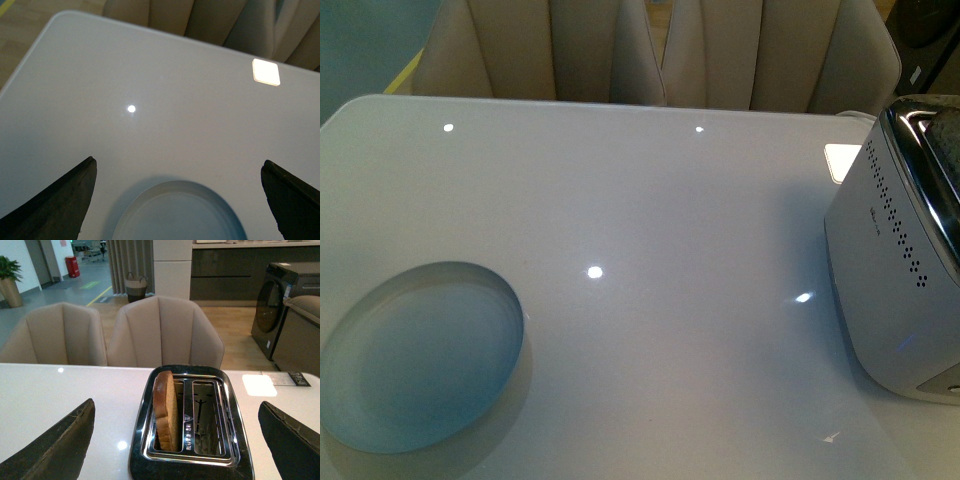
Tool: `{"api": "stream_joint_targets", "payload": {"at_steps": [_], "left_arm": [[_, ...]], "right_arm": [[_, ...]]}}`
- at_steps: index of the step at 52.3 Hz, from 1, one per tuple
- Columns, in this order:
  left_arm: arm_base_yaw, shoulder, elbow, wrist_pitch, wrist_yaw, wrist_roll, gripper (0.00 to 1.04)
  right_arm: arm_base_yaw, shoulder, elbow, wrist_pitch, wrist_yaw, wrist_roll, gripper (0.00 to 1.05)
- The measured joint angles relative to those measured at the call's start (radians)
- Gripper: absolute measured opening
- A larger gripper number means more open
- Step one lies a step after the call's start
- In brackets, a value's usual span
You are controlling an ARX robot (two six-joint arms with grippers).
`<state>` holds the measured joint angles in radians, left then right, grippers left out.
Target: Left arm holds plate, right arm toasts bread
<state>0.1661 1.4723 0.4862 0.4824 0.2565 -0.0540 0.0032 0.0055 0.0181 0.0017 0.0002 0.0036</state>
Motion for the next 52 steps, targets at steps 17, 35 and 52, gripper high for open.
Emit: {"api": "stream_joint_targets", "payload": {"at_steps": [17, 35, 52], "left_arm": [[-0.085, -0.144, -0.287, 0.643, -0.18, 0.039, 0.41], [-0.163, -0.42, -0.409, 0.478, -0.257, 0.043, 0.03], [-0.164, -0.733, -0.467, 0.227, -0.257, 0.043, 0.03]], "right_arm": [[0.0, -0.001, 0.0, 0.0, 0.001, 0.0, 0.96], [0.0, -0.001, 0.0, 0.0, 0.002, 0.0, 0.96], [0.0, -0.001, 0.0, 0.0, 0.002, 0.0, 0.96]]}}
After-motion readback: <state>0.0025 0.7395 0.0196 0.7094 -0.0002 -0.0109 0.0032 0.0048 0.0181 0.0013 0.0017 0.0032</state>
